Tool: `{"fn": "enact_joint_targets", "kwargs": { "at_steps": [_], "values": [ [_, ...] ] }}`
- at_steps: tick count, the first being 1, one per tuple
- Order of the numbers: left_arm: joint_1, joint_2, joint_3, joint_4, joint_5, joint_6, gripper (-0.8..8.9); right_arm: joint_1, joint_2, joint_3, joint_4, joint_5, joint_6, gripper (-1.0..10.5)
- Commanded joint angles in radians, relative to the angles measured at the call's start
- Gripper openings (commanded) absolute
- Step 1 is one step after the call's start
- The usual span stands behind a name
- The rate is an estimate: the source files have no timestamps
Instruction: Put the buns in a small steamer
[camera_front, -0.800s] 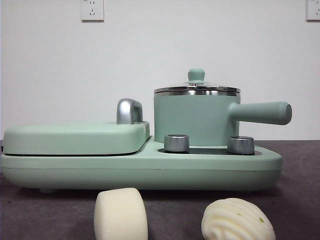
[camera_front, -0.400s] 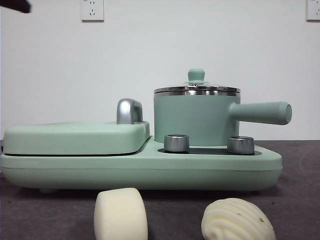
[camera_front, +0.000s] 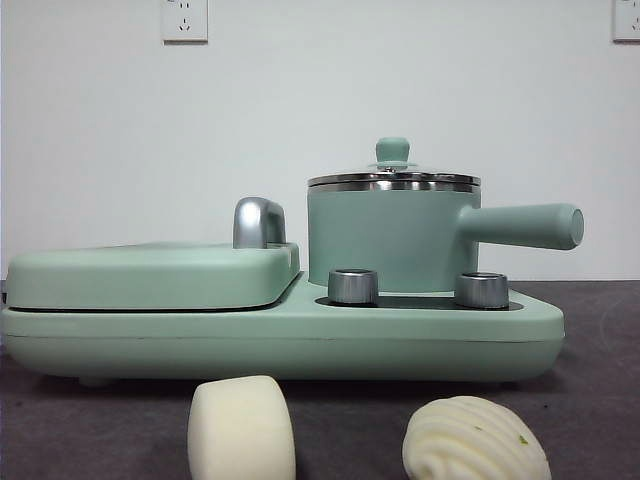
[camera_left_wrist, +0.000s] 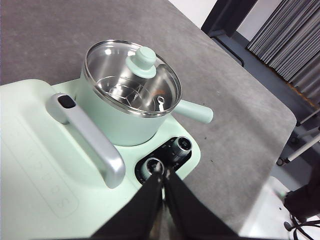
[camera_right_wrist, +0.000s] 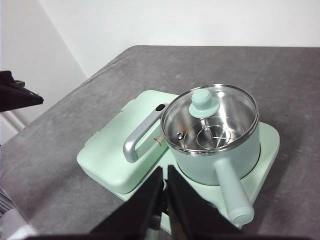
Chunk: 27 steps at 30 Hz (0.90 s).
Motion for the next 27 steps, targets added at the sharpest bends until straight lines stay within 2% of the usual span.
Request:
{"fn": "enact_joint_targets", "kwargs": {
  "at_steps": [1, 4, 7, 9, 12, 17, 19, 27],
  "values": [
    [-0.003, 0.008, 0.019, 0.006, 0.009, 0.023, 0.19, 0.003, 0.003, 0.016, 0.003, -0.006, -0.024, 0.1],
    [-0.002, 0.008, 0.019, 0.005, 0.005, 0.023, 1.65, 0.003, 0.003, 0.016, 0.0, -0.006, -0.025, 0.4],
    [-0.002, 0.008, 0.019, 0.005, -0.011, 0.023, 3.83, 0.003, 0.003, 0.016, 0.0, -0.006, -0.025, 2.3],
    [-0.002, 0.008, 0.019, 0.005, -0.011, 0.023, 4.65, 0.003, 0.003, 0.016, 0.001, -0.006, -0.025, 3.7],
    [-0.003, 0.008, 0.019, 0.005, -0.011, 0.021, 4.69, 0.003, 0.003, 0.016, 0.001, -0.006, -0.025, 4.3],
    [-0.008, 0.025, 0.021, 0.054, -0.011, -0.056, 4.69, 0.003, 0.003, 0.016, 0.001, -0.006, -0.02, 4.3],
    [-0.012, 0.047, 0.034, 0.056, -0.011, -0.058, 4.69, 0.003, 0.003, 0.016, 0.002, -0.006, -0.02, 4.3],
    [-0.042, 0.243, 0.224, -0.052, -0.011, -0.053, 4.69, 0.003, 0.003, 0.016, 0.003, -0.006, -0.02, 4.3]
  ]
}}
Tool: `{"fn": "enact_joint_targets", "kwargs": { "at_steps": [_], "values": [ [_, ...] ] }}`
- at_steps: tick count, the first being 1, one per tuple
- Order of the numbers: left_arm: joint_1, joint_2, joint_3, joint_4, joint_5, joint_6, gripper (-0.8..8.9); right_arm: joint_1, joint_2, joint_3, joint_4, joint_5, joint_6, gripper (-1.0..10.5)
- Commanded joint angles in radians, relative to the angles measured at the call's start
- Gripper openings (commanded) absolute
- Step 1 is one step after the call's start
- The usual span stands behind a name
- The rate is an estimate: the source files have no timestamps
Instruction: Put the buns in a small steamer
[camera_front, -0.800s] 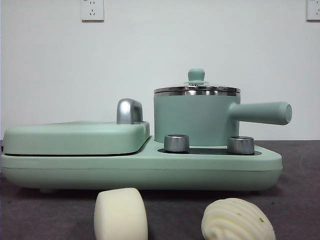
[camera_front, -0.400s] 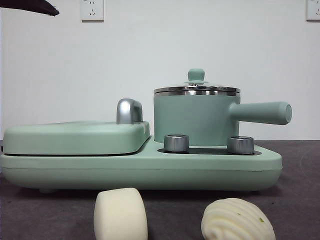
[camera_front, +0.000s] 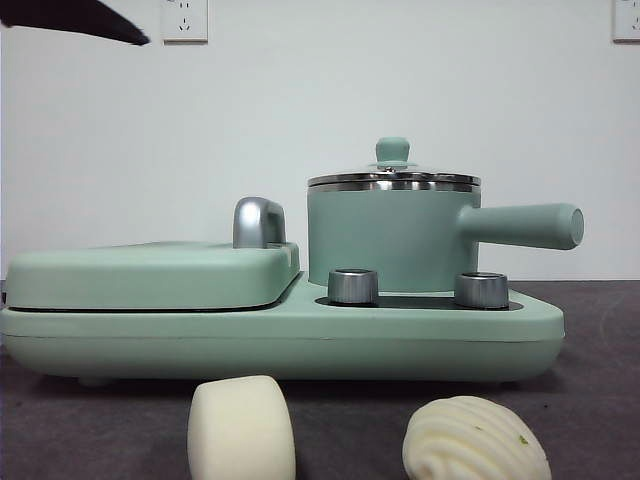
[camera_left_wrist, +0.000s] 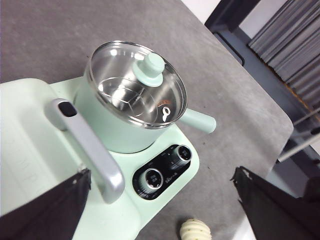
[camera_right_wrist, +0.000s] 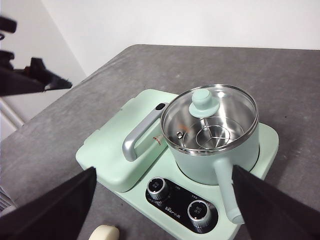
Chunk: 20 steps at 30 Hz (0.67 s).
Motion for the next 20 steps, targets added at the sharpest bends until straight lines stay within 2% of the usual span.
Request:
{"fn": "enact_joint_targets", "kwargs": {
  "at_steps": [1, 6, 11, 20],
  "values": [
    [-0.019, 0.1, 0.117, -0.043, -0.003, 0.0, 4.69, 0.003, 0.004, 0.016, 0.009, -0.003, -0.007, 4.3],
    [-0.061, 0.305, 0.335, -0.184, -0.037, 0.04, 4.69, 0.003, 0.004, 0.016, 0.009, -0.003, -0.007, 4.3],
    [-0.122, 0.507, 0.548, -0.31, -0.138, 0.114, 4.69, 0.003, 0.004, 0.016, 0.009, -0.003, -0.007, 4.3],
    [-0.204, 0.826, 0.972, -0.51, -0.225, 0.147, 4.65, 0.003, 0.004, 0.016, 0.01, -0.003, -0.008, 4.3]
  ]
}}
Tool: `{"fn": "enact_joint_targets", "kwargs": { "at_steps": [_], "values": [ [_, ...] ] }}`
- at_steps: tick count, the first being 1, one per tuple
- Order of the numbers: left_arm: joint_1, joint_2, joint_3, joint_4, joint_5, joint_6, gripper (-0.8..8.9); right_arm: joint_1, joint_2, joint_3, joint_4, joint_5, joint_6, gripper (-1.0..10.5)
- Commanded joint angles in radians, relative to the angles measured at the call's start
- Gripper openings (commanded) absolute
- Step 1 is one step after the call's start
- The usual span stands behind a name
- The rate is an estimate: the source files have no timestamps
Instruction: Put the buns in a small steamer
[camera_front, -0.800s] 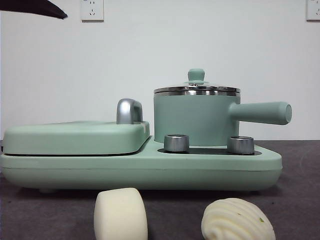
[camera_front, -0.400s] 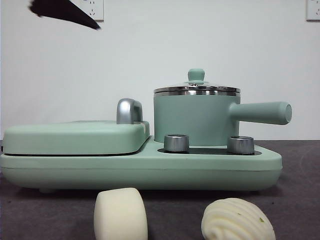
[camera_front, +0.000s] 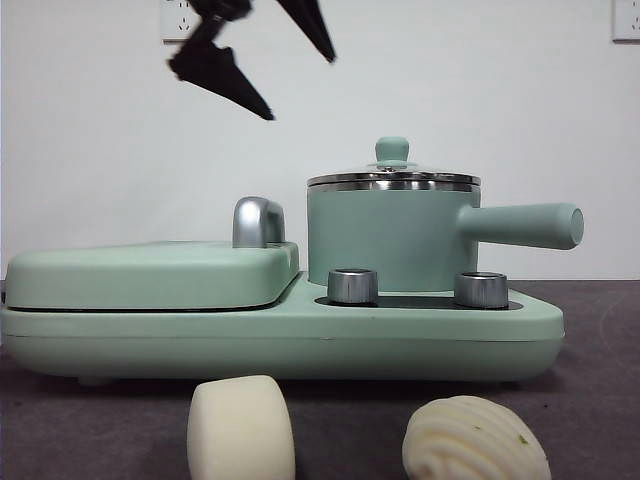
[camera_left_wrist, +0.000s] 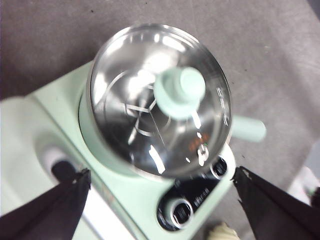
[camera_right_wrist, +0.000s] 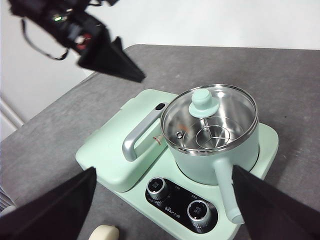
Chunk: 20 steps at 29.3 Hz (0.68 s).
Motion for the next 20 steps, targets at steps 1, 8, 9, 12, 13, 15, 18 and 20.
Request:
{"fn": "enact_joint_targets", "kwargs": {
  "at_steps": [1, 8, 9, 12, 13, 15, 18, 20],
  "values": [
    [-0.031, 0.101, 0.185, -0.06, -0.037, 0.034, 4.65, 0.003, 0.004, 0.016, 0.01, -0.003, -0.007, 4.3],
    [-0.13, 0.294, 0.469, -0.174, -0.209, 0.119, 4.63, 0.003, 0.004, 0.016, 0.01, -0.003, -0.008, 4.3],
    [-0.146, 0.312, 0.484, -0.176, -0.231, 0.131, 4.63, 0.003, 0.004, 0.016, 0.01, -0.003, -0.007, 4.3],
    [-0.182, 0.347, 0.504, -0.174, -0.262, 0.153, 4.63, 0.003, 0.004, 0.016, 0.01, -0.003, -0.007, 4.3],
    [-0.192, 0.354, 0.504, -0.17, -0.268, 0.161, 4.63, 0.003, 0.004, 0.016, 0.01, -0.003, -0.007, 4.3],
    [-0.22, 0.372, 0.504, -0.159, -0.294, 0.185, 4.59, 0.003, 0.004, 0.016, 0.01, -0.003, -0.007, 4.3],
    [-0.233, 0.387, 0.504, -0.161, -0.326, 0.185, 3.93, 0.003, 0.004, 0.016, 0.01, -0.003, -0.007, 4.3],
    [-0.235, 0.396, 0.504, -0.172, -0.326, 0.185, 3.59, 0.003, 0.004, 0.016, 0.009, -0.003, -0.007, 4.3]
  ]
}}
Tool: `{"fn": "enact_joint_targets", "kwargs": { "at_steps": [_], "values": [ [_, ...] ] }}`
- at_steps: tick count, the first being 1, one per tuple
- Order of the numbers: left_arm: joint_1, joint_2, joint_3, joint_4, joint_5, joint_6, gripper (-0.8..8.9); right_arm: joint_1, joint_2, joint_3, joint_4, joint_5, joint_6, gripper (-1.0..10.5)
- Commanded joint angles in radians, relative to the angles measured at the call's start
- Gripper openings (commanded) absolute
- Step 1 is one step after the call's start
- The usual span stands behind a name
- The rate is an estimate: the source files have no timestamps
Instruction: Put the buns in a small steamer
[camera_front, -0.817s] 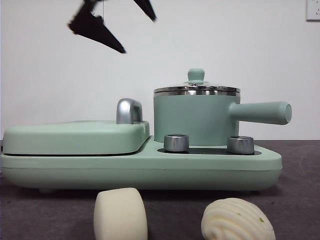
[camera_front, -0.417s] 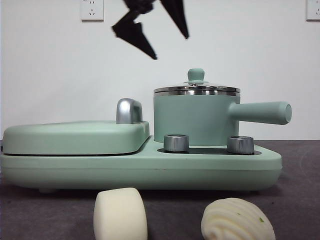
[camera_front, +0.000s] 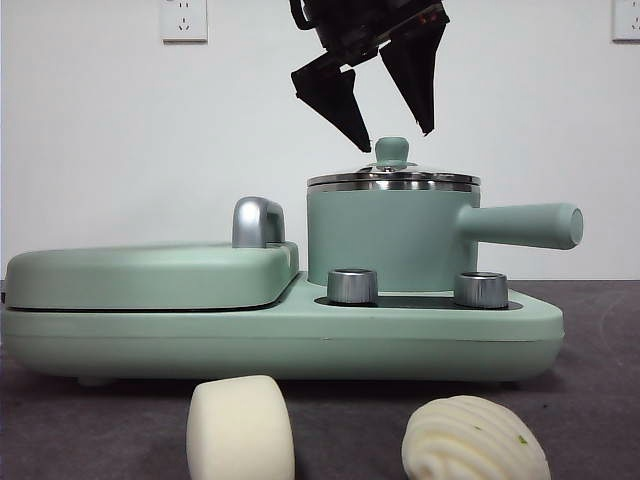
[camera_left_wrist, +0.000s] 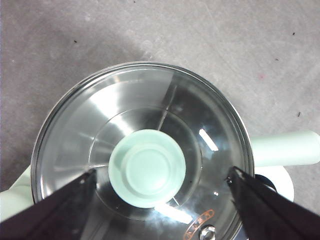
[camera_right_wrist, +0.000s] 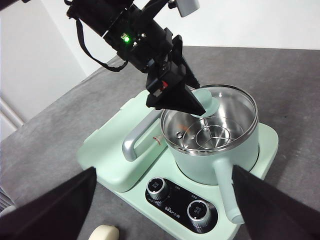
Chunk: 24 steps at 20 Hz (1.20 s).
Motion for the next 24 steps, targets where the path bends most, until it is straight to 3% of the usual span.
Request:
{"fn": "enact_joint_targets", "kwargs": {
  "at_steps": [1, 8, 13, 18, 24],
  "values": [
    [-0.006, 0.043, 0.037, -0.003, -0.006, 0.014, 3.2, 0.003, 0.004, 0.016, 0.009, -0.003, -0.007, 4.3],
    [-0.005, 0.064, 0.037, 0.013, -0.006, 0.013, 2.63, 0.003, 0.004, 0.016, 0.009, -0.003, -0.007, 4.3],
    [-0.005, 0.065, 0.037, 0.014, -0.006, 0.014, 1.39, 0.003, 0.004, 0.016, 0.009, -0.003, -0.007, 4.3],
    [-0.004, 0.065, 0.037, 0.009, -0.006, 0.016, 0.81, 0.003, 0.004, 0.016, 0.009, -0.003, -0.007, 4.3],
    [-0.003, 0.059, 0.116, -0.063, -0.006, 0.015, 0.81, 0.003, 0.004, 0.016, 0.011, -0.004, 0.032, 4.3]
  ]
}}
